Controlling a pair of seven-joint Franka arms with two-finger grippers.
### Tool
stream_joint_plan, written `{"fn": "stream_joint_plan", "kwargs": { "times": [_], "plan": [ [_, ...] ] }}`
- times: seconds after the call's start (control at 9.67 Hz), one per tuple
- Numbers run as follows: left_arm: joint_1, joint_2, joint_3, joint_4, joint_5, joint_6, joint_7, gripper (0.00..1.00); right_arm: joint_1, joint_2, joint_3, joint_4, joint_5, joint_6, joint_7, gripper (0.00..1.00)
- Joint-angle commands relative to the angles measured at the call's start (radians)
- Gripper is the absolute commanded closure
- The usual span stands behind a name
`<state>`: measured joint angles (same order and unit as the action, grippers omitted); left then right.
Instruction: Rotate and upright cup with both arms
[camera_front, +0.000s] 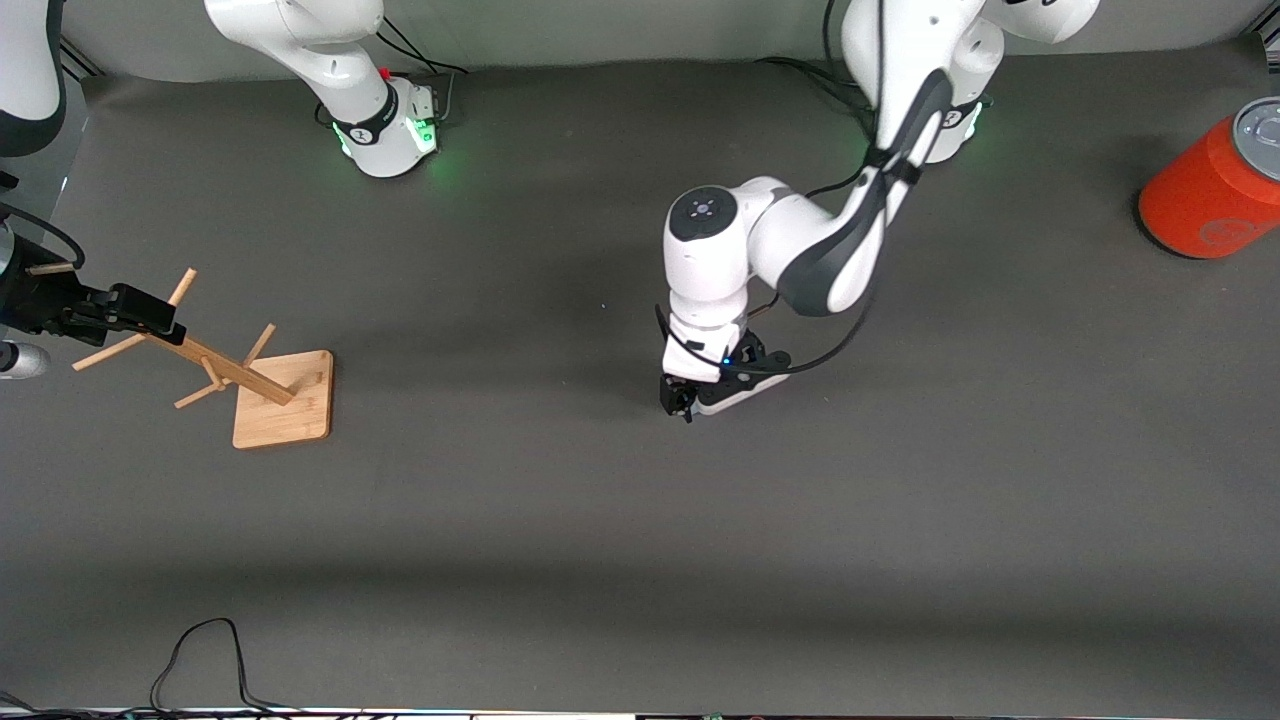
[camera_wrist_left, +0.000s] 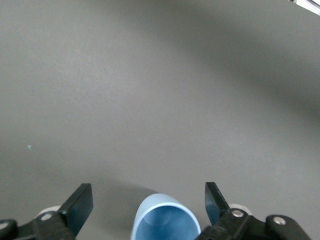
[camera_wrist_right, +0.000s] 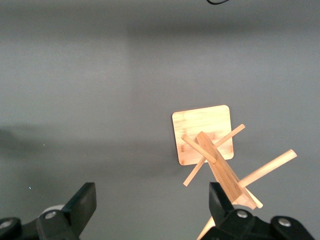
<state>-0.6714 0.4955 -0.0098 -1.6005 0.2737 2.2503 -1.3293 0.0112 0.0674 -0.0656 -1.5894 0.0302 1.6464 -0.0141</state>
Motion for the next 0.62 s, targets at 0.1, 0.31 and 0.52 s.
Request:
{"fn": "stream_joint_plan", "kwargs": {
  "times": [0.1, 0.31, 0.52],
  "plan": [
    [0.108, -0.049, -0.009, 0.154, -0.062, -0.230, 0.201, 0.00, 0.001, -0.008, 0.000, -0.007, -0.009, 0.009, -0.020, 0.00],
    [0.237, -0.129, -0.004, 0.145, -0.151, -0.324, 0.390, 0.00, 0.001, -0.008, 0.000, -0.007, -0.007, 0.009, -0.020, 0.00],
    [0.398, -0.207, -0.054, 0.129, -0.160, -0.456, 0.603, 0.00, 0.001, -0.008, 0.000, -0.007, -0.007, 0.009, -0.020, 0.00]
  ]
}}
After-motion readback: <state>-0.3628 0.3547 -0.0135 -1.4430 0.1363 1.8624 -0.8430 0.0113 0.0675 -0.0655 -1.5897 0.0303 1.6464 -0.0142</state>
